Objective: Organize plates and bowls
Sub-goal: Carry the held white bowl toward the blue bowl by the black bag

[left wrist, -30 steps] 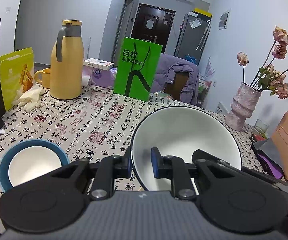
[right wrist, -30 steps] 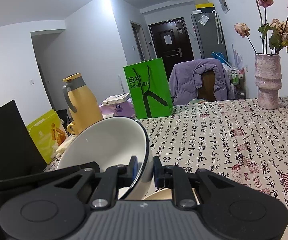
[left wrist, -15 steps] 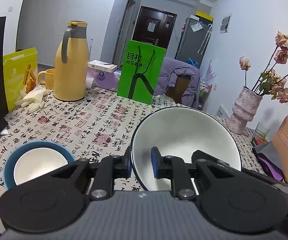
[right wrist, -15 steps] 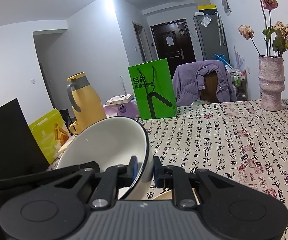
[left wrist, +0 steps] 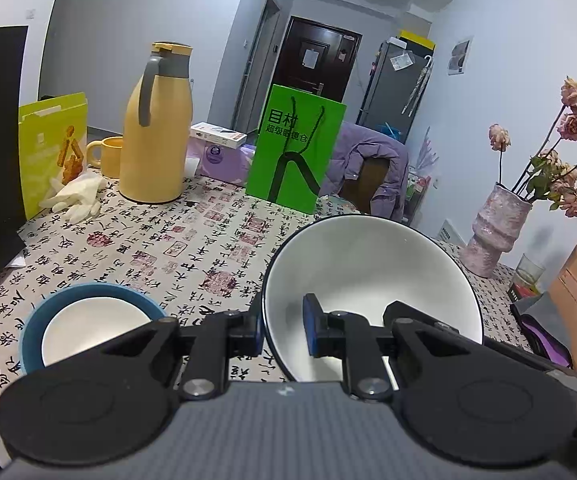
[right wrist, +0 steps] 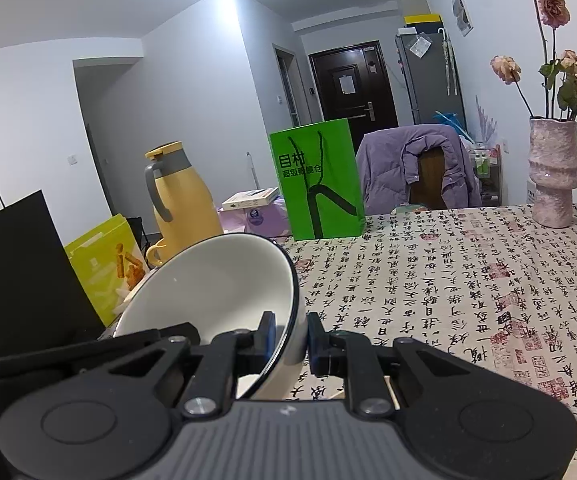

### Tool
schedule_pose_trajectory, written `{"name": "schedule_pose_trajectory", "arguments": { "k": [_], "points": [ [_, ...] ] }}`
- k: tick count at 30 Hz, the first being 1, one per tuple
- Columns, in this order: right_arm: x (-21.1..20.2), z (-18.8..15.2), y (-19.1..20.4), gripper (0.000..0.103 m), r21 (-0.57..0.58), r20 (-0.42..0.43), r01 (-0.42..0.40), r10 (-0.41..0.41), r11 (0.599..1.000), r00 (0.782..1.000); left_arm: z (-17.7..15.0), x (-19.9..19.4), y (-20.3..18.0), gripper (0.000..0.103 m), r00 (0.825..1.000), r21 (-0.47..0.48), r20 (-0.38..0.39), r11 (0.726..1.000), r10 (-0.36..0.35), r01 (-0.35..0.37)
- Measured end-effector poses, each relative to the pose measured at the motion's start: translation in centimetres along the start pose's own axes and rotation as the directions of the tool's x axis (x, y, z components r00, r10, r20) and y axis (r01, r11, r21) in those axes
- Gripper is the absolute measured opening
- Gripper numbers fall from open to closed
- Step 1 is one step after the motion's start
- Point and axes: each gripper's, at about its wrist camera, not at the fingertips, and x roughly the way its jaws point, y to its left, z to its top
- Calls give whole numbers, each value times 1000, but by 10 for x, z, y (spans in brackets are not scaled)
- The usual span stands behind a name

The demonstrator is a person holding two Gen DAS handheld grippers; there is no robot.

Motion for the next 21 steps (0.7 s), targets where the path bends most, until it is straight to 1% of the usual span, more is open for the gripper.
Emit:
{"name": "schedule_pose_trajectory", "arguments": {
  "k": [21],
  "points": [
    [13,-4,22,16,-27,-7,-16,16,999,1000,3,0,28,18,1000,-37,5,999,17,-17]
  ]
}}
